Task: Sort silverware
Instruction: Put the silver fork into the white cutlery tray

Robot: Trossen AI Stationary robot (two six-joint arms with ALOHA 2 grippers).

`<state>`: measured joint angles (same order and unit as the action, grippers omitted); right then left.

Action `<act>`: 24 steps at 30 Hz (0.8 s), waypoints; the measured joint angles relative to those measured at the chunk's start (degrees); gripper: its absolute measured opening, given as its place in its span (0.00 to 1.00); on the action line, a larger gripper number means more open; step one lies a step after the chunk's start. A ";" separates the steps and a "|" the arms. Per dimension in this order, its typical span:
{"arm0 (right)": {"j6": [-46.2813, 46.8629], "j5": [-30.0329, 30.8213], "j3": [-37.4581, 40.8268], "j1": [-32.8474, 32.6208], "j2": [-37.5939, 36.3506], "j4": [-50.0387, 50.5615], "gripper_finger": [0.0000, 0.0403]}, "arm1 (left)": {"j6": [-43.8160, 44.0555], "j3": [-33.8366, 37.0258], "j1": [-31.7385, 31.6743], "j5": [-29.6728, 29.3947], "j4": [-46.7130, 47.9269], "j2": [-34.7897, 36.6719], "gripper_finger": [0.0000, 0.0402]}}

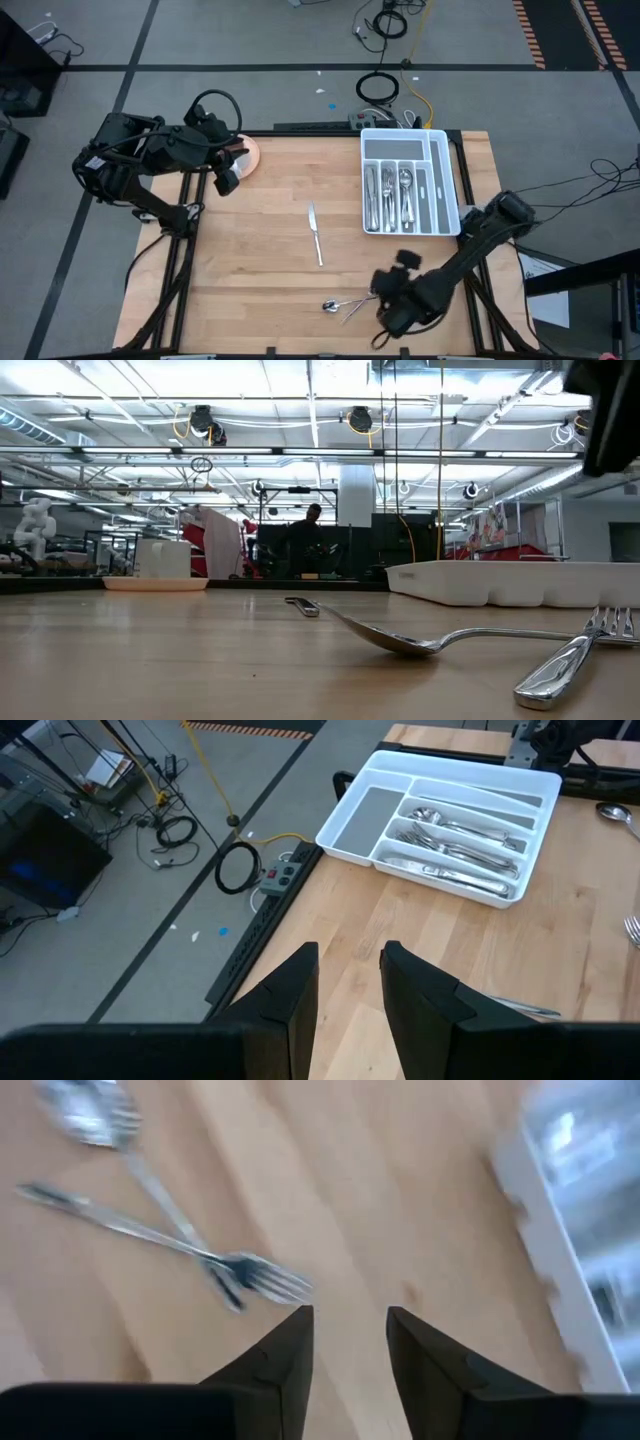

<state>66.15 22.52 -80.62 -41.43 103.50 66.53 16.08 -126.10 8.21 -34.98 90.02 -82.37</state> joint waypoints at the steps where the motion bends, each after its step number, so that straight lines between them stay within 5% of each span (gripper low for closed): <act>1: 3.14 -0.96 1.48 0.06 -1.42 0.70 0.31 | -0.02 0.00 0.00 0.00 0.00 0.00 0.29; 5: 11.61 -7.47 9.42 1.00 -6.31 -6.53 0.33 | -0.02 0.00 0.00 0.00 0.00 0.00 0.29; 12: 19.92 -12.08 25.32 3.45 -13.34 -35.30 0.37 | 0.04 0.00 0.00 0.00 0.00 0.00 0.29; 24: 21.24 -12.22 33.88 5.18 -14.77 -40.78 0.41 | 0.56 0.00 0.00 0.00 0.00 0.00 0.29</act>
<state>87.39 10.31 -46.74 -36.25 88.73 25.75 16.63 -126.10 8.21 -34.98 90.02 -82.37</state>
